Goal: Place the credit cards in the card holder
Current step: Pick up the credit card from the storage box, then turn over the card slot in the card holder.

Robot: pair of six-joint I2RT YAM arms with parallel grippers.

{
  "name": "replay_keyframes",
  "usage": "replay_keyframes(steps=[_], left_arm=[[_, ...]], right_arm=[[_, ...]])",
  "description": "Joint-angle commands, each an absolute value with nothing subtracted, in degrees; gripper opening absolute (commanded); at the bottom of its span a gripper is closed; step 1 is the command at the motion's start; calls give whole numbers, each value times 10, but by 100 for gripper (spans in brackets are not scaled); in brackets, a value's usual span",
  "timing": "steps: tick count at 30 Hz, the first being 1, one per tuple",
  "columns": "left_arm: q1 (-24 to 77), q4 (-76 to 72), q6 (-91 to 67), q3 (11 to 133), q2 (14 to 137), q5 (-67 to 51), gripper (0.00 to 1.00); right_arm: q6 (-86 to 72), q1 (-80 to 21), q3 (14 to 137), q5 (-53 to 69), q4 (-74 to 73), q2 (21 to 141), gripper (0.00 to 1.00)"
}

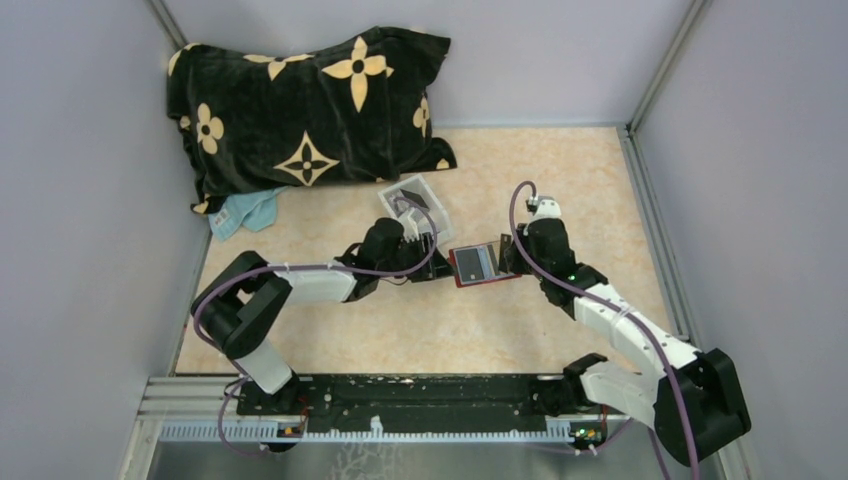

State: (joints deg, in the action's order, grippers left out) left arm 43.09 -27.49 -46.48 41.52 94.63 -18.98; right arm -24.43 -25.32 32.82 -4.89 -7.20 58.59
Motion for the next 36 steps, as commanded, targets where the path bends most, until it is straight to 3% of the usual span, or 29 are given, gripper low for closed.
replay_keyframes(steps=[1, 17, 36], left_arm=[[445, -228, -434, 442, 967, -159, 44], [478, -182, -431, 507, 1035, -101, 43], [479, -139, -424, 525, 1057, -54, 43]], right_arm=[[-219, -243, 364, -130, -85, 599, 0], [-208, -216, 360, -184, -58, 637, 0], [-213, -188, 359, -128, -20, 671, 0]])
